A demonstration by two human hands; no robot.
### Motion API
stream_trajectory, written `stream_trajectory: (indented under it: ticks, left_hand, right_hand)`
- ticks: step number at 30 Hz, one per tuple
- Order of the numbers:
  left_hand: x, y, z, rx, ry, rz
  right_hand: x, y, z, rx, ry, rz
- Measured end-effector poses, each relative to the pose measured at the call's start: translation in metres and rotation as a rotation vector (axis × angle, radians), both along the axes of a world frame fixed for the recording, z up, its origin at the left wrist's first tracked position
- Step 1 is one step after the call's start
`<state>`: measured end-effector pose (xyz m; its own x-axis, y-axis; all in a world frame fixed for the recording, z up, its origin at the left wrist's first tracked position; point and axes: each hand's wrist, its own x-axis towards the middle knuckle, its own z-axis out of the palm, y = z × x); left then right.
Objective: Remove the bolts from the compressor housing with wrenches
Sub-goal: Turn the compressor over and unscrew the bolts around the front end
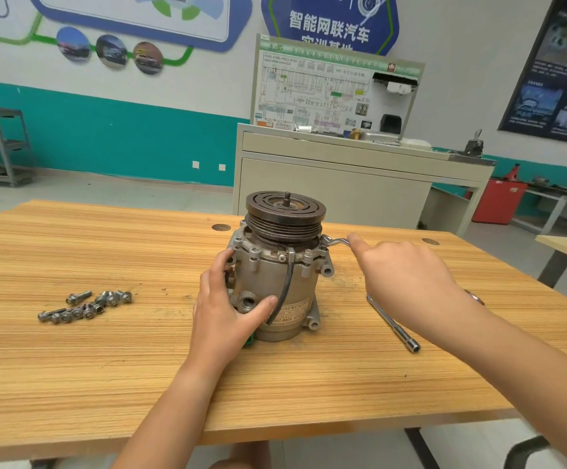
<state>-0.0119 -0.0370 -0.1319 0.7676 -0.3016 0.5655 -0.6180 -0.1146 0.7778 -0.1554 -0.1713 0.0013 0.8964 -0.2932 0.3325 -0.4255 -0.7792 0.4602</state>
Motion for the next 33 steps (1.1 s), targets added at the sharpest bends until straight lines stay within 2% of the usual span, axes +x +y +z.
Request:
stream_trajectory:
  ticks: [4,13,19,23,30,33]
  left_hand:
    - [0.000,-0.001,0.000,-0.007,-0.001,0.006]
    - [0.003,-0.002,-0.002,-0.010,-0.017,0.002]
    - [0.004,-0.002,-0.003,-0.029,-0.010,-0.002]
    - [0.004,-0.002,-0.003,-0.030,-0.010,-0.002]
    - [0.003,-0.001,-0.003,-0.034,0.004,-0.013]
    - [0.004,-0.002,-0.003,-0.047,0.008,-0.018]
  right_hand:
    - [0.007,0.020,-0.003,-0.163,0.084,0.026]
    - [0.004,0.014,0.009,-0.236,0.200,-0.039]
    - [0.007,0.006,0.016,-0.311,0.277,0.024]
    - [0.005,0.009,0.025,-0.449,0.331,0.121]
    - [0.009,-0.003,0.020,-0.397,0.321,0.036]
    - [0.011,-0.013,0.018,-0.394,0.308,0.072]
